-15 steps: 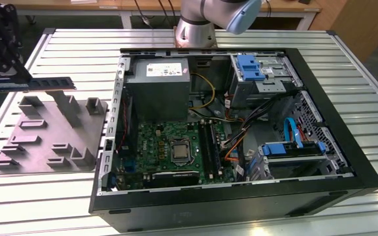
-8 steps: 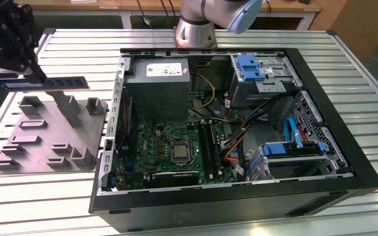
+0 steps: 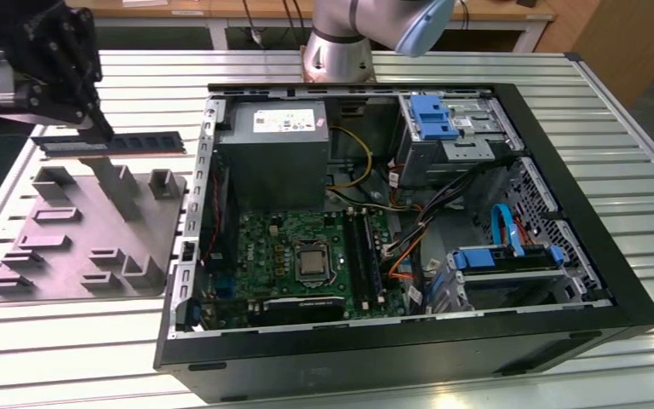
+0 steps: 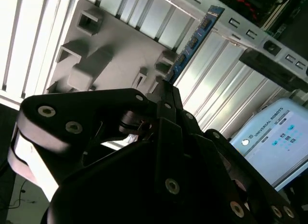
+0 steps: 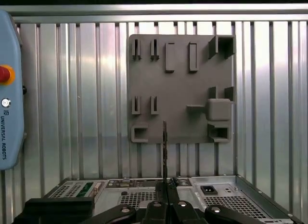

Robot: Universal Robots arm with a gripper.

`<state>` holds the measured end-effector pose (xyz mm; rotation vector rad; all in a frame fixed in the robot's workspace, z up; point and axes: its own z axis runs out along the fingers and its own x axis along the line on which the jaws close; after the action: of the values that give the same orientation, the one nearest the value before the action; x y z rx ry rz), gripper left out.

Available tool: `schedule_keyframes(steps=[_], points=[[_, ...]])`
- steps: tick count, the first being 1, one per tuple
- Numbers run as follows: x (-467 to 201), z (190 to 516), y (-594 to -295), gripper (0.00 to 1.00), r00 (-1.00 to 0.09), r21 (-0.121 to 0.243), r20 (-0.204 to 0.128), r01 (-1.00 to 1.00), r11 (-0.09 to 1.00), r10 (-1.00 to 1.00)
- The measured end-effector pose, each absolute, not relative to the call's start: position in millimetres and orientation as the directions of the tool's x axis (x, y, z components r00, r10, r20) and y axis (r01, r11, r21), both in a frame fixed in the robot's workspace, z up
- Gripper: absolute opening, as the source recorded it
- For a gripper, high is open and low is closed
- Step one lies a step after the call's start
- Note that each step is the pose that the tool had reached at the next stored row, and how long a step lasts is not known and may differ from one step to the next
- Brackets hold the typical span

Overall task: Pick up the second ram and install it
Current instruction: 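Pick up the second ram and move it above second insertion slot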

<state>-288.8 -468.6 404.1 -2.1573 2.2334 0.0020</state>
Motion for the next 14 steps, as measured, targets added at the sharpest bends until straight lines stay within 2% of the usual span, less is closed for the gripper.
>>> schedule_keyframes(steps=[14], points=[[-237,404,-469,0.11,-0.034,-0.022,-0.027,-0.999,0.035,-0.999]])
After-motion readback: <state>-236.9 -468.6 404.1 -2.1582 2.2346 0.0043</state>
